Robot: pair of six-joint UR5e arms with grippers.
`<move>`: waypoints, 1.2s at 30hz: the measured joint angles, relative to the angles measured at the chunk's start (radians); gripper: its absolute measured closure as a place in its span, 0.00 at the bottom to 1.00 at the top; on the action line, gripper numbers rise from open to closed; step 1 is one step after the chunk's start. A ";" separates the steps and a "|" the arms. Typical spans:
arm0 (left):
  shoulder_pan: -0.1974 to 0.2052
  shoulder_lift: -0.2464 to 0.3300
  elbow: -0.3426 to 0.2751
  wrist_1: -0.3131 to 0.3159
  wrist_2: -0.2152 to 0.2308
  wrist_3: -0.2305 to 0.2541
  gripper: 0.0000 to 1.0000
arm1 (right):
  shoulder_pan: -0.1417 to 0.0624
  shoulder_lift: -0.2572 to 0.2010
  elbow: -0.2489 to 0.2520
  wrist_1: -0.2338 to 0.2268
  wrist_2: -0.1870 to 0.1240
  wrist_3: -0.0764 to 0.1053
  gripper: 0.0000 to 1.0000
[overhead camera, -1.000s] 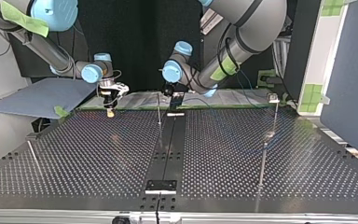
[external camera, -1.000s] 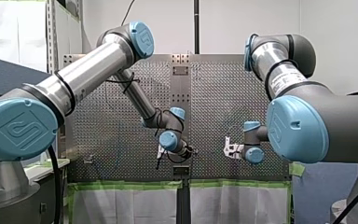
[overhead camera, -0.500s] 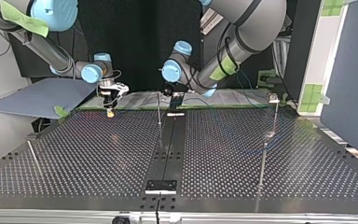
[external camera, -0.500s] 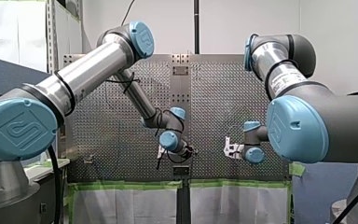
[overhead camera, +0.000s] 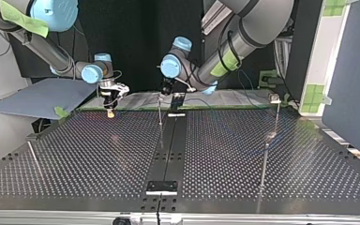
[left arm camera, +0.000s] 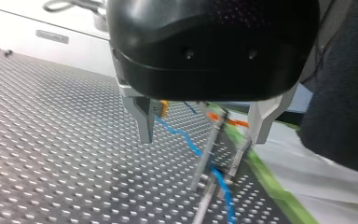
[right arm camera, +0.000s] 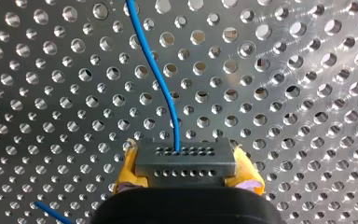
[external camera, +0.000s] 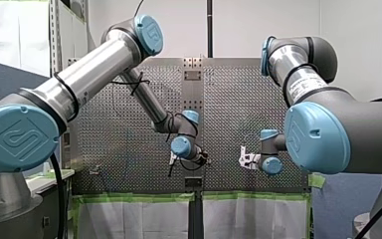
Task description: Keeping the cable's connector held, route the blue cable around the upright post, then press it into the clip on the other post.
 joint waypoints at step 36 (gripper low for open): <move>-0.017 0.356 -0.356 0.310 -0.196 -0.255 0.00 | 0.003 0.005 0.000 0.004 -0.015 0.018 1.00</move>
